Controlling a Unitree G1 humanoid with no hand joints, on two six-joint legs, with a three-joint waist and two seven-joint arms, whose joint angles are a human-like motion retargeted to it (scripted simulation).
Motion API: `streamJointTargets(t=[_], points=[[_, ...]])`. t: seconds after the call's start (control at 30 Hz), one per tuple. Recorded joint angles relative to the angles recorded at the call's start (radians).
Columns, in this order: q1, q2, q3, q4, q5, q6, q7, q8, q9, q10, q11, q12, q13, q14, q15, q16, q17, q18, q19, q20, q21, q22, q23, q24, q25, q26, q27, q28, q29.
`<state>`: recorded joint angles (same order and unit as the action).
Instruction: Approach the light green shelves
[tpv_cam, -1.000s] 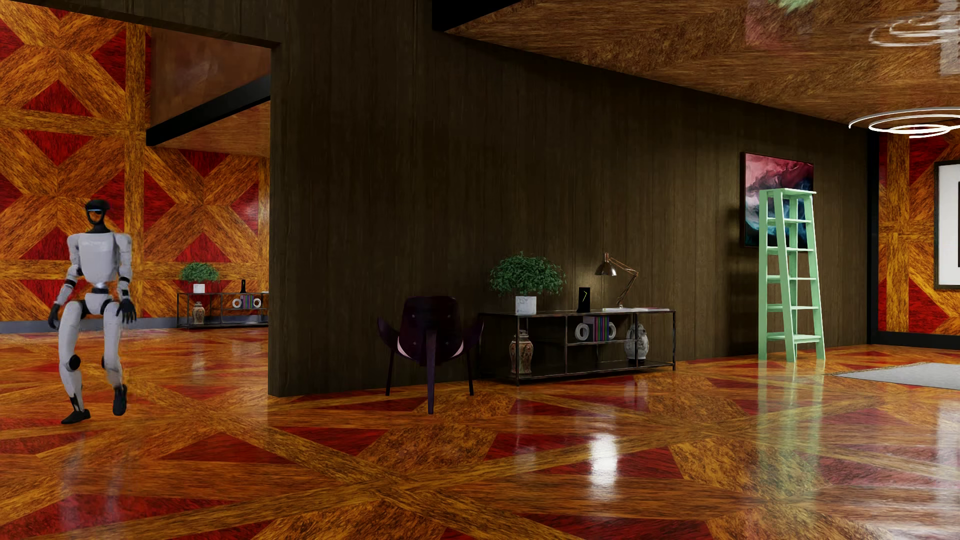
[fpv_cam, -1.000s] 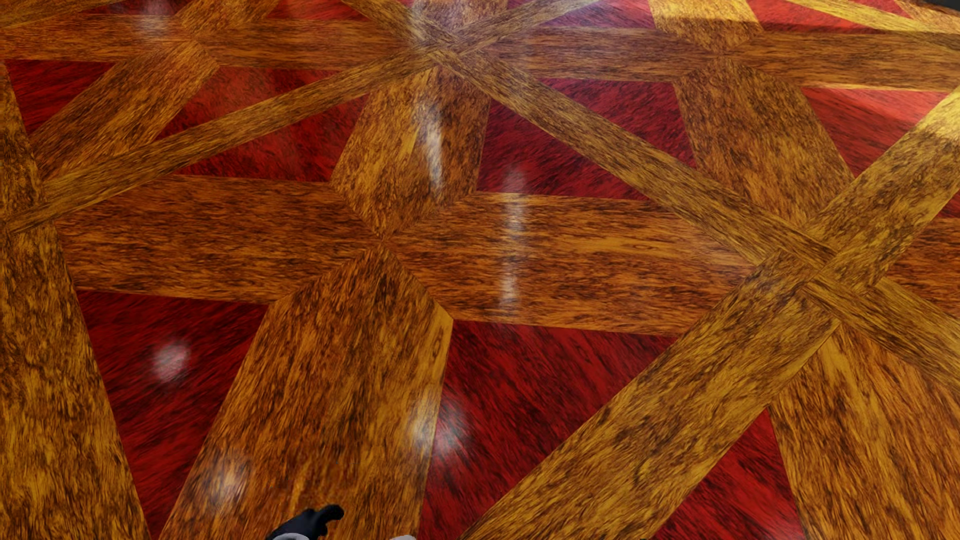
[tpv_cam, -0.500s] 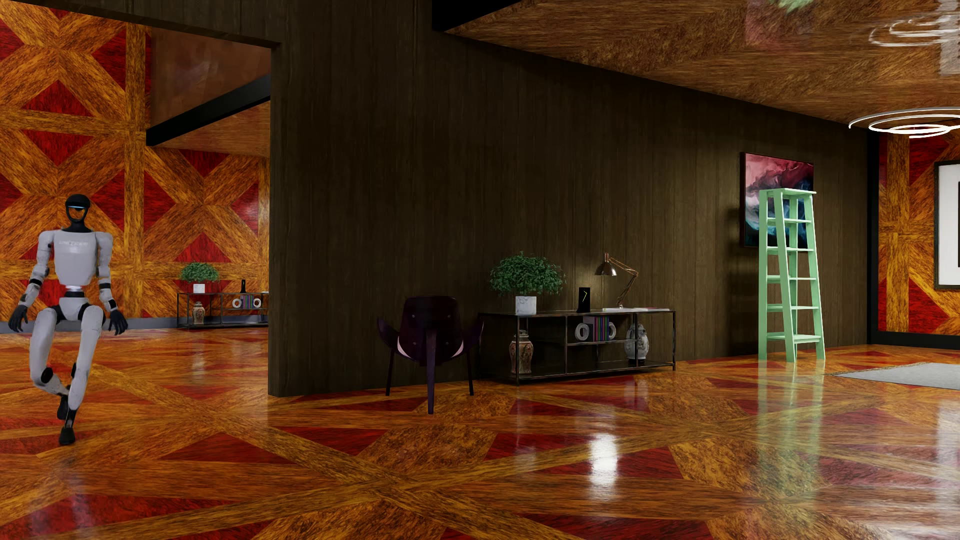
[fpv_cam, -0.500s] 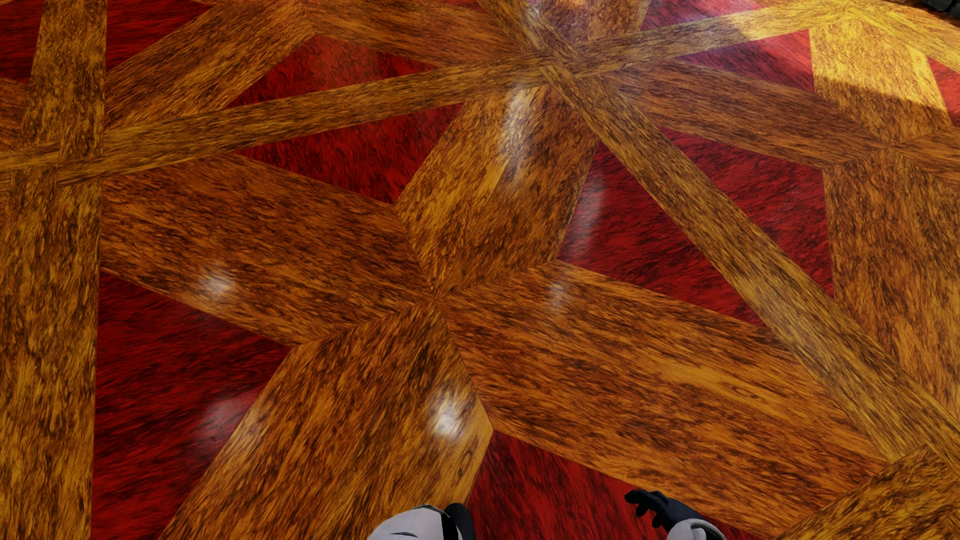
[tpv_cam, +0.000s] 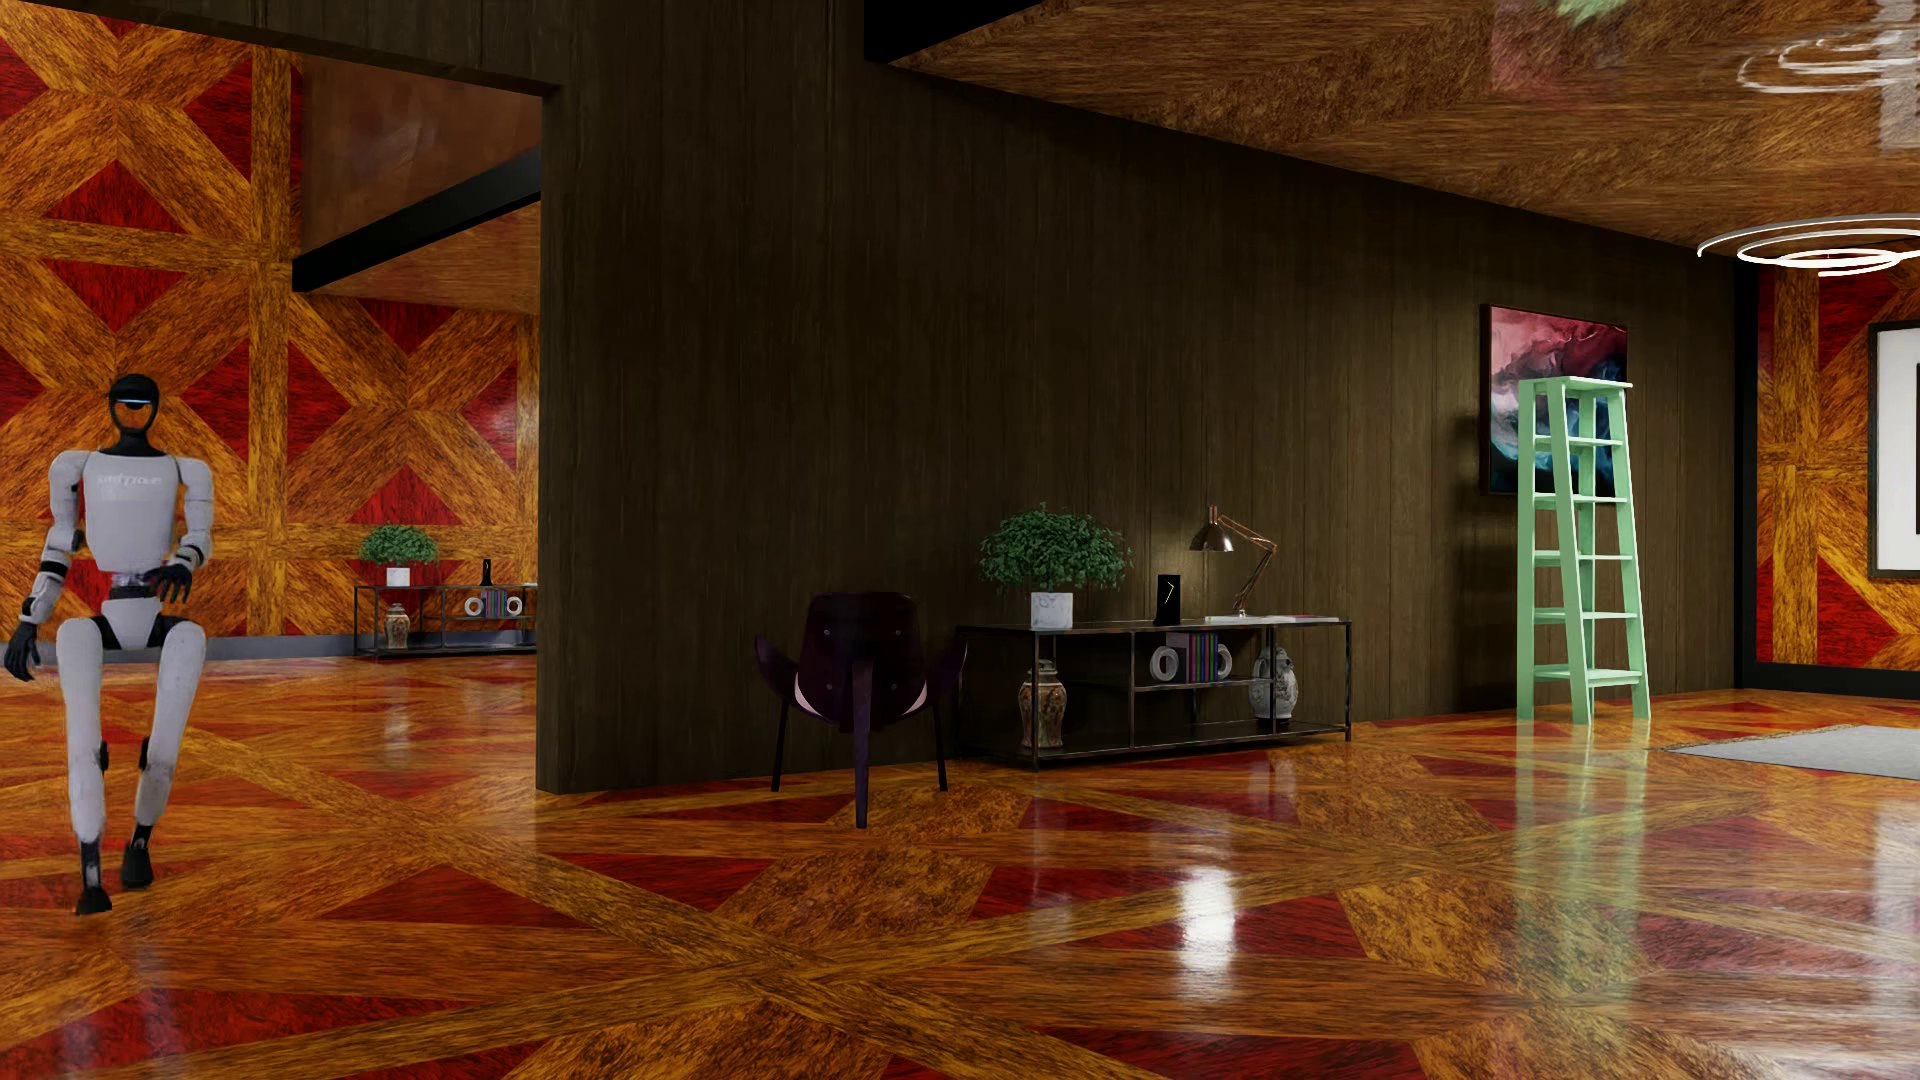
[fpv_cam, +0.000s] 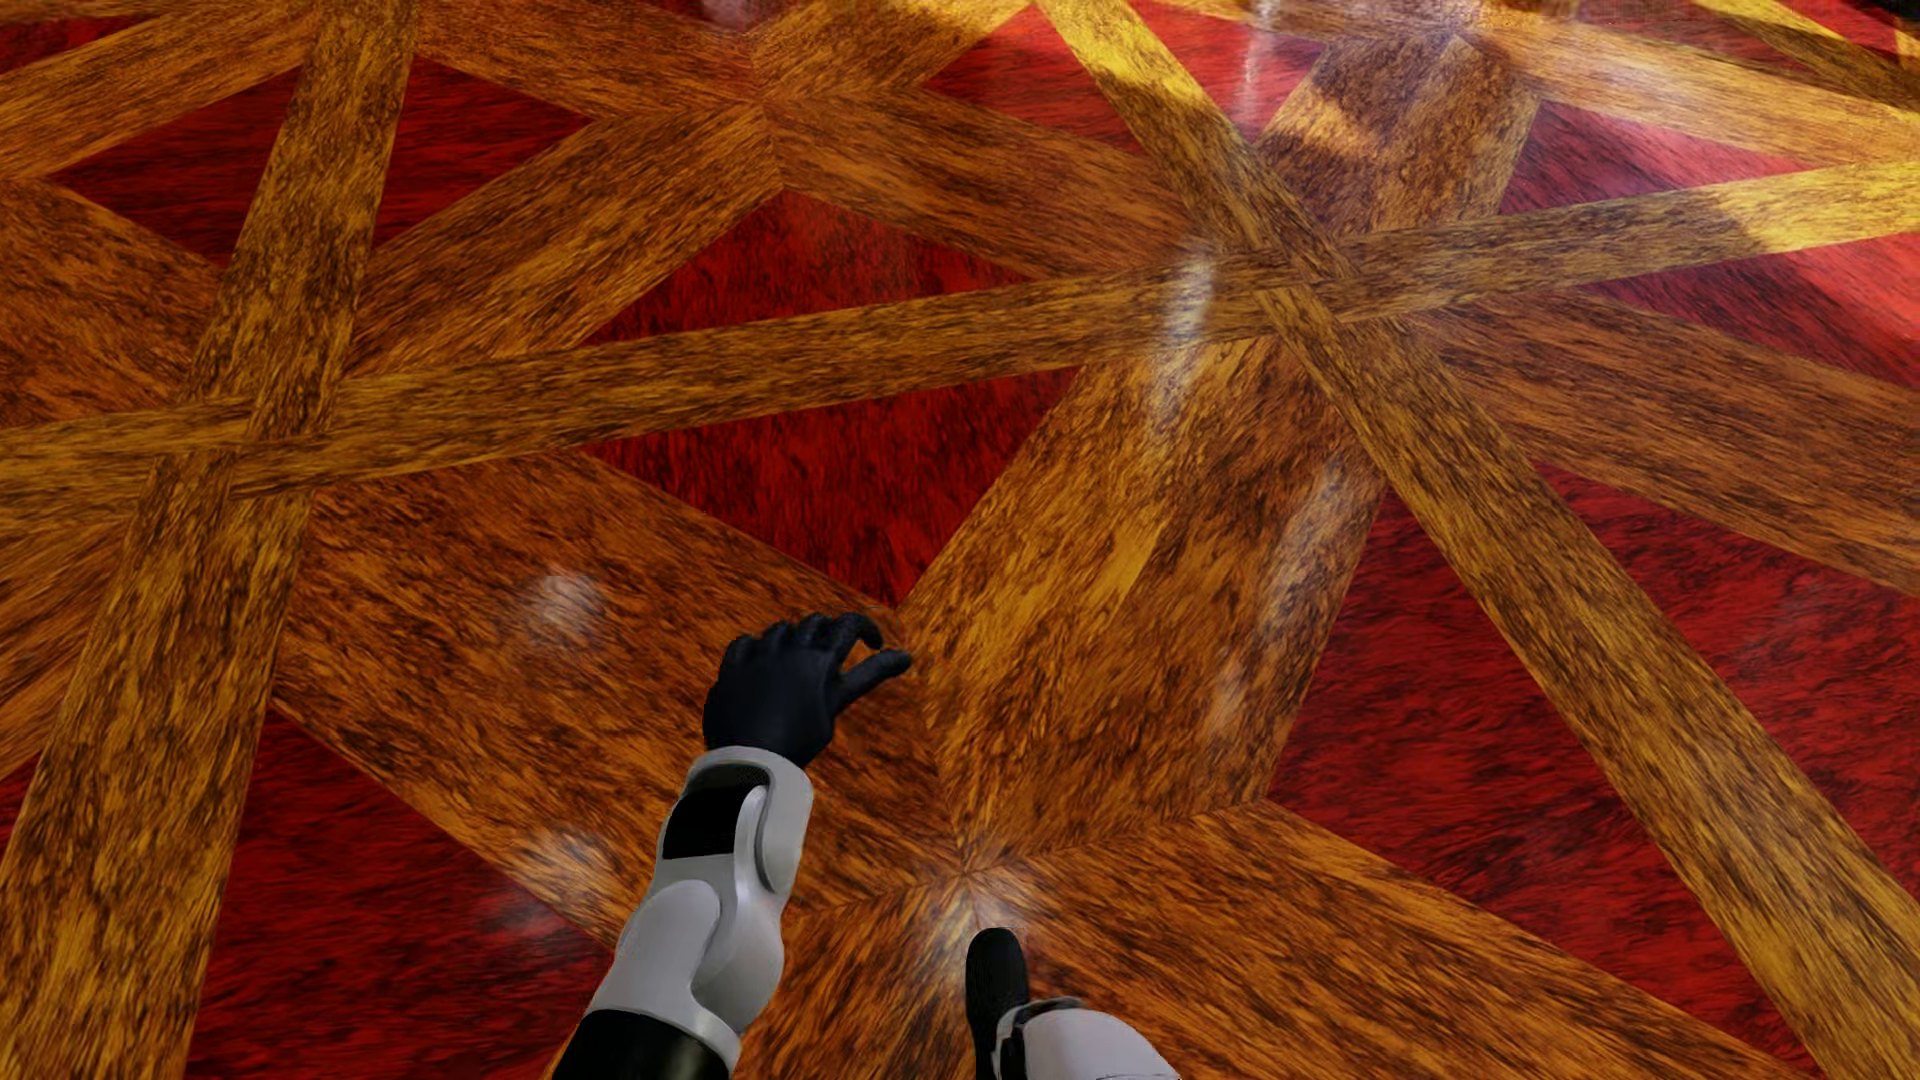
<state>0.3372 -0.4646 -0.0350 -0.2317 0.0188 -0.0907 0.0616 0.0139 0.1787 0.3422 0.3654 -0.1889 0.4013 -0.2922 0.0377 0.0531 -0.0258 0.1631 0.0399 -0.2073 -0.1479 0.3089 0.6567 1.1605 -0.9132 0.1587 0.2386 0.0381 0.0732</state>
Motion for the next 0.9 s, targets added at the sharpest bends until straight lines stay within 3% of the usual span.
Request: streamJointTargets(t=[0.03, 0.07, 0.1, 0.13, 0.17, 0.2, 0.23, 0.27, 0.3, 0.33, 0.37, 0.43, 0.47, 0.5, 0.53, 0.57, 0.6, 0.63, 0.67, 0.7, 0.73, 0.77, 0.87, 0.9], points=[[0.026, 0.027, -0.008, 0.012, 0.002, 0.010, 0.003, -0.008, -0.007, 0.043, 0.055, 0.034, 0.004, 0.060, 0.067, 0.004, 0.021, -0.007, -0.071, -0.003, -0.040, 0.051, -0.020, -0.013, 0.021, 0.042, 0.010, -0.023, -0.035], [0.021, 0.027, -0.016, 0.032, -0.010, 0.024, 0.002, -0.043, -0.011, 0.128, 0.134, 0.055, 0.012, 0.129, 0.027, 0.010, 0.044, -0.008, -0.110, -0.011, -0.082, 0.129, -0.038, 0.005, 0.060, 0.088, 0.011, -0.035, -0.078], [-0.026, 0.030, -0.022, 0.061, -0.023, 0.043, 0.007, -0.077, -0.011, 0.280, 0.215, 0.073, 0.018, 0.229, -0.052, 0.007, 0.059, -0.037, -0.112, -0.007, -0.109, 0.246, -0.038, 0.019, 0.095, 0.139, 0.006, -0.066, -0.115], [-0.107, 0.047, -0.025, 0.105, -0.033, 0.061, 0.027, -0.111, -0.011, 0.478, 0.256, 0.084, 0.006, 0.304, -0.112, 0.007, 0.068, -0.168, -0.108, -0.002, -0.123, 0.388, -0.013, 0.052, 0.118, 0.208, 0.018, -0.114, -0.141], [-0.213, 0.071, -0.026, 0.160, -0.039, 0.080, 0.043, -0.145, -0.009, 0.679, 0.272, 0.087, -0.024, 0.419, -0.157, 0.003, 0.061, -0.262, -0.109, 0.018, -0.107, 0.530, 0.031, 0.074, 0.107, 0.284, 0.042, -0.177, -0.136], [-0.318, 0.106, -0.021, 0.221, -0.043, 0.098, 0.058, -0.173, -0.009, 0.832, 0.271, 0.106, -0.071, 0.427, -0.196, 0.019, 0.035, -0.245, -0.101, -0.002, -0.070, 0.634, 0.086, 0.123, 0.067, 0.311, 0.062, -0.268, -0.103], [-0.423, 0.145, -0.011, 0.278, -0.043, 0.116, 0.074, -0.191, -0.008, 0.941, 0.259, 0.144, -0.131, 0.361, -0.227, 0.054, 0.000, -0.213, -0.093, -0.063, -0.015, 0.681, 0.141, 0.203, 0.004, 0.263, 0.089, -0.351, -0.053], [-0.520, 0.186, 0.004, 0.324, -0.042, 0.130, 0.089, -0.202, -0.009, 0.999, 0.240, 0.197, -0.193, 0.321, -0.252, 0.095, -0.035, -0.184, -0.087, -0.105, 0.045, 0.671, 0.180, 0.266, -0.059, 0.182, 0.101, -0.376, -0.012], [-0.609, 0.231, 0.022, 0.363, -0.037, 0.142, 0.100, -0.210, -0.010, 1.013, 0.213, 0.271, -0.249, 0.315, -0.272, 0.139, -0.059, -0.171, -0.081, -0.099, 0.093, 0.625, 0.204, 0.287, -0.109, 0.106, 0.085, -0.337, 0.015], [-0.689, 0.279, 0.042, 0.391, -0.030, 0.151, 0.110, -0.217, -0.011, 0.981, 0.180, 0.348, -0.300, 0.304, -0.288, 0.152, -0.082, -0.166, -0.075, -0.048, 0.123, 0.572, 0.219, 0.264, -0.134, 0.077, 0.053, -0.276, 0.014], [-0.761, 0.321, 0.061, 0.415, -0.022, 0.157, 0.124, -0.226, -0.012, 0.913, 0.155, 0.427, -0.346, 0.288, -0.308, 0.148, -0.090, -0.150, -0.070, 0.051, 0.127, 0.526, 0.212, 0.180, -0.127, 0.075, 0.029, -0.234, -0.013], [-0.858, 0.405, 0.092, 0.447, -0.010, 0.167, 0.181, -0.251, -0.015, 0.646, 0.100, 0.537, -0.419, 0.276, -0.349, 0.117, -0.111, -0.124, -0.055, 0.228, 0.106, 0.470, 0.160, -0.001, -0.071, 0.112, -0.021, -0.195, -0.059], [-0.870, 0.448, 0.102, 0.444, -0.003, 0.171, 0.225, -0.267, -0.017, 0.439, 0.066, 0.569, -0.452, 0.294, -0.365, 0.104, -0.117, -0.143, -0.046, 0.273, 0.089, 0.456, 0.128, -0.045, -0.029, 0.149, -0.035, -0.183, -0.078], [-0.853, 0.494, 0.109, 0.412, 0.006, 0.174, 0.260, -0.285, -0.019, 0.177, 0.028, 0.591, -0.481, 0.314, -0.379, 0.091, -0.128, -0.129, -0.036, 0.294, 0.089, 0.447, 0.098, -0.059, -0.008, 0.189, -0.048, -0.155, -0.089], [-0.833, 0.544, 0.112, 0.372, 0.019, 0.177, 0.285, -0.302, -0.022, -0.076, -0.020, 0.609, -0.510, 0.312, -0.385, 0.075, -0.136, -0.185, -0.024, 0.299, 0.093, 0.446, 0.071, -0.055, 0.004, 0.228, -0.056, -0.136, -0.097], [-0.844, 0.593, 0.114, 0.343, 0.033, 0.178, 0.279, -0.317, -0.023, -0.215, -0.054, 0.621, -0.537, 0.260, -0.400, 0.063, -0.140, -0.240, -0.013, 0.289, 0.098, 0.442, 0.055, -0.035, 0.010, 0.245, -0.053, -0.136, -0.092], [-0.861, 0.640, 0.113, 0.336, 0.046, 0.179, 0.299, -0.342, -0.024, -0.220, -0.073, 0.628, -0.553, 0.242, -0.420, 0.053, -0.144, -0.238, -0.002, 0.278, 0.103, 0.441, 0.043, -0.012, 0.008, 0.237, -0.049, -0.154, -0.096], [-0.844, 0.683, 0.110, 0.350, 0.055, 0.178, 0.378, -0.370, -0.025, -0.164, -0.064, 0.631, -0.556, 0.268, -0.445, 0.048, -0.142, -0.221, 0.010, 0.264, 0.102, 0.443, 0.033, 0.026, 0.012, 0.226, -0.051, -0.183, -0.098], [-0.839, 0.720, 0.114, 0.361, 0.052, 0.171, 0.407, -0.384, -0.023, -0.069, -0.046, 0.628, -0.549, 0.256, -0.447, 0.030, -0.138, -0.138, 0.020, 0.275, 0.104, 0.431, 0.026, 0.044, 0.015, 0.216, -0.054, -0.207, -0.086], [-0.817, 0.753, 0.122, 0.374, 0.042, 0.160, 0.447, -0.382, -0.022, -0.016, -0.012, 0.631, -0.538, 0.264, -0.415, -0.001, -0.132, -0.018, 0.026, 0.302, 0.119, 0.409, 0.025, 0.051, 0.005, 0.210, -0.059, -0.223, -0.080], [-0.783, 0.766, 0.130, 0.379, 0.018, 0.144, 0.470, -0.369, -0.023, 0.012, 0.059, 0.638, -0.520, 0.324, -0.345, -0.042, -0.121, 0.061, 0.018, 0.346, 0.136, 0.377, 0.032, 0.046, -0.009, 0.221, -0.064, -0.207, -0.083], [-0.760, 0.740, 0.137, 0.369, -0.022, 0.126, 0.474, -0.355, -0.023, 0.049, 0.186, 0.634, -0.493, 0.336, -0.249, -0.086, -0.111, 0.083, 0.024, 0.391, 0.139, 0.350, 0.039, 0.029, -0.020, 0.231, -0.062, -0.172, -0.084], [-0.669, 0.496, 0.125, 0.272, -0.146, 0.074, 0.429, -0.235, -0.019, 0.118, 0.771, 0.534, -0.373, 0.235, 0.034, -0.158, -0.080, 0.085, -0.018, 0.443, 0.095, 0.391, 0.052, 0.020, 0.000, 0.278, -0.036, -0.099, -0.055], [-0.619, 0.399, 0.114, 0.226, -0.155, 0.063, 0.404, -0.169, -0.018, 0.102, 0.908, 0.482, -0.337, 0.210, -0.028, -0.156, -0.075, 0.084, -0.021, 0.423, 0.083, 0.420, 0.066, 0.046, 0.002, 0.279, -0.019, -0.084, -0.037]])
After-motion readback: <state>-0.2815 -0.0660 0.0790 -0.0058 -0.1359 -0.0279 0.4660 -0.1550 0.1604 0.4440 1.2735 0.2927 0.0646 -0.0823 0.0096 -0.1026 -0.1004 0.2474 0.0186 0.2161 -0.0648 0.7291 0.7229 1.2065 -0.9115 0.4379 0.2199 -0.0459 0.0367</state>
